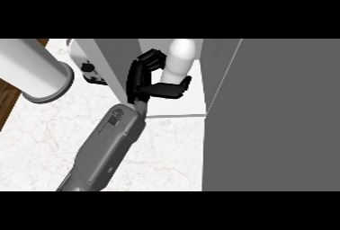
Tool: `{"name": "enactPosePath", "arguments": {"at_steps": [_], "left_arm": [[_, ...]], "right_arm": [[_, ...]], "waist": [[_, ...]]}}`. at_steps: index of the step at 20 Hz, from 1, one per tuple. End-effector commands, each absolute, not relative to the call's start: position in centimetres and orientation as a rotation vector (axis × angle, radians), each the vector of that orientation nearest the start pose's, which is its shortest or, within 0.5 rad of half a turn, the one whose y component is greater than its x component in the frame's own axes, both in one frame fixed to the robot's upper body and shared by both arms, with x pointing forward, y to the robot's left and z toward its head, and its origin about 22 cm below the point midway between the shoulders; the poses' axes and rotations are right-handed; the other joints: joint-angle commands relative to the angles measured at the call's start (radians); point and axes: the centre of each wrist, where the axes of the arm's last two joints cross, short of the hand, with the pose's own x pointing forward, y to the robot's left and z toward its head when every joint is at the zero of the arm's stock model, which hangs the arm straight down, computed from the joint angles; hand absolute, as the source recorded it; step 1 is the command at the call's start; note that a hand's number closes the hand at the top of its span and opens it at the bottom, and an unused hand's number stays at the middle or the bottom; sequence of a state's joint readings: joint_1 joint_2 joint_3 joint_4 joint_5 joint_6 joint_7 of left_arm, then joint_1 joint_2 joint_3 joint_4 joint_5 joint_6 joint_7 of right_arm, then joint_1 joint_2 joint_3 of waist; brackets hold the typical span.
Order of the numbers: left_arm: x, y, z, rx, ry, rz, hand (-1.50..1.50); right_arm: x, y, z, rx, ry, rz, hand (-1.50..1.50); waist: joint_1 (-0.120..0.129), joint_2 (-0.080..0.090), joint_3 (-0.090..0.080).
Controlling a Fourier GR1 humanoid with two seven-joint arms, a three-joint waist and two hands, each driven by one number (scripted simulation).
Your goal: Pick up the bottled water, place it into the cabinet and close the cabinet
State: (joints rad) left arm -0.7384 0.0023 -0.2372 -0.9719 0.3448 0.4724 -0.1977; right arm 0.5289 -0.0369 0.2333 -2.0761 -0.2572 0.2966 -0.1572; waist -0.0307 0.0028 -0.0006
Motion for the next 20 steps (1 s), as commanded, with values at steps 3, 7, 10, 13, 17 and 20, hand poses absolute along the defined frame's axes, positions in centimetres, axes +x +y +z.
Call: {"name": "enactPosePath", "arguments": {"at_steps": [3, 7, 10, 13, 17, 20], "left_arm": [[41.7, 7.6, 7.9, 0.027, -1.737, 0.021, 1.5], [43.0, 7.8, 8.4, 0.12, -1.723, 0.012, 1.5], [43.2, 8.5, 6.7, 0.15, -1.721, -0.048, 1.5], [43.5, 9.1, 6.2, 0.204, -1.735, -0.025, 1.5], [43.0, 10.2, 3.9, 0.289, -1.735, -0.07, 1.5], [44.0, 11.8, 4.9, 0.414, -1.717, -0.12, 1.5]], "right_arm": [[11.7, -20.8, 3.9, 0.48, -1.781, -0.015, -1.5], [10.4, -21.8, 2.6, 0.497, -1.765, -0.03, -1.5], [11.9, -21.8, 3.3, 0.478, -1.755, 0.013, -1.5], [10.4, -21.5, 3.8, 0.5, -1.767, -0.004, -1.5], [12.4, -22.8, 2.9, 0.489, -1.763, 0.002, -1.5], [11.7, -21.6, 3.1, 0.505, -1.763, 0.002, -1.5]], "waist": [[-0.017, 0.009, 0.0], [-0.025, 0.009, 0.001], [-0.016, 0.012, 0.0], [-0.033, 0.015, 0.0], [-0.017, 0.016, 0.0], [-0.033, 0.019, 0.0]]}}
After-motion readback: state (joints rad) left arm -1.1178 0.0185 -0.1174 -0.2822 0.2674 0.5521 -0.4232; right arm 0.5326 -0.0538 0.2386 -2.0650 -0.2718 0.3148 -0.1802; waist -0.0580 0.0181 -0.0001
